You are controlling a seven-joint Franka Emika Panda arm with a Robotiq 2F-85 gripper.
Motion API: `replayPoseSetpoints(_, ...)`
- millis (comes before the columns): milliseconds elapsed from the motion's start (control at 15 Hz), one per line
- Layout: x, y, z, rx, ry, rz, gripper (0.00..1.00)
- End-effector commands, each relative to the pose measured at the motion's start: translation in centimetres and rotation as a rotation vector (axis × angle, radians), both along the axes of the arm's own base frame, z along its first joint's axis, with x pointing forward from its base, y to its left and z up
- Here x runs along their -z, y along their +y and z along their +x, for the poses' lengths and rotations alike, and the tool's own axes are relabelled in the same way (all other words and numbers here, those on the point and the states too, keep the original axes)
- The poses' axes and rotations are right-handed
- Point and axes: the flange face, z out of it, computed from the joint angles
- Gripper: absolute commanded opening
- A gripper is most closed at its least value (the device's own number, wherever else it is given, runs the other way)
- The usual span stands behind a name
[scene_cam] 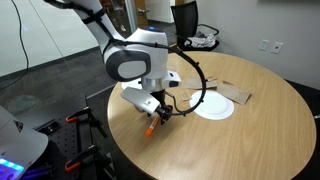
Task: Put the marker in the cup
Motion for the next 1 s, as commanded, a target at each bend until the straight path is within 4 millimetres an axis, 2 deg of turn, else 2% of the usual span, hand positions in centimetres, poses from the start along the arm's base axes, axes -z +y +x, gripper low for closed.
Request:
replayPoseSetpoints(0,0.0,-0.1,-0.3,-0.008,-0.014,0.02,0.42)
replayPoseSetpoints(267,0.1,-0.1,-0.4,-0.01,-0.013,0.025,0.12)
replayPoseSetpoints(400,-0.2,-0.3,-0.3,0.0,-0.018,0.026,0.0)
replayPoseSetpoints(533,-1.1,-0.1,-0.1,0.022,-0.025,0.033,0.05)
replayPoseSetpoints(733,-3.1,0.1,0.5,0.073,-0.054,0.052,0.05)
replayPoseSetpoints(933,-6.6,0.7,1.6,0.131,-0.121,0.069,0.05)
